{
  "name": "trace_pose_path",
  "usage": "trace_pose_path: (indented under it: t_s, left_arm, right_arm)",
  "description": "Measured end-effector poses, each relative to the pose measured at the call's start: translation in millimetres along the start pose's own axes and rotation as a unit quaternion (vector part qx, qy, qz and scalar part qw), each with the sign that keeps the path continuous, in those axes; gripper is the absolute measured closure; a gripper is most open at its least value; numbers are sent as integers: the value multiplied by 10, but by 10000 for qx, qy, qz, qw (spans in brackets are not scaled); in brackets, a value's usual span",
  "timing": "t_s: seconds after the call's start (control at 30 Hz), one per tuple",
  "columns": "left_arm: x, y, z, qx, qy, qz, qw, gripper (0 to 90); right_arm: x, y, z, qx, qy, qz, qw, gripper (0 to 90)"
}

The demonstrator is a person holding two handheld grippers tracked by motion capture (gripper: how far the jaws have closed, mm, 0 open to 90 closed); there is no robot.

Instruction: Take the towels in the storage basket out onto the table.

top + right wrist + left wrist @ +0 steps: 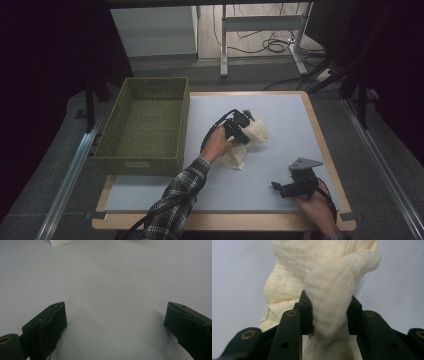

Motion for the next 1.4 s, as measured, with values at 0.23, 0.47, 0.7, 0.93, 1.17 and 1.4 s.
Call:
trace_pose_path:
  t_s: [0.23, 0.47, 0.7, 0.93, 1.17, 1.4]
  left_arm:
    - [-2, -83, 150, 85, -48, 20, 10000, 512]
    - [-14, -108, 163, 154, -314, -107, 9993, 295]
    - [39, -101, 47, 173, -493, -133, 9985, 185]
    - [132, -77, -78, 37, -598, -169, 9981, 128]
    - [238, -78, -273, -47, -792, -309, 9964, 176]
    - [423, -77, -415, -81, -896, -387, 9952, 249]
  right_arm:
    - [0, -1, 0, 4, 2, 3, 10000, 44]
    - [0, -1, 0, 2, 1, 4, 10000, 44]
    - [1, 0, 0, 1, 2, 6, 10000, 44]
    - [0, 2, 0, -2, 2, 4, 10000, 44]
    - [1, 1, 0, 9, 4, -10, 10000, 43]
    - [1, 0, -1, 17, 12, -12, 10000, 43]
Point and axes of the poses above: each handheld gripper's, and its own axes: z roughly forward along the jaws, x roughly out of its underside, y roughly to its left, the point moved 6 cm from there along z, roughly forward along the jaws, and after that the axes turned 1 degree about -x, right-handed, at the moved point
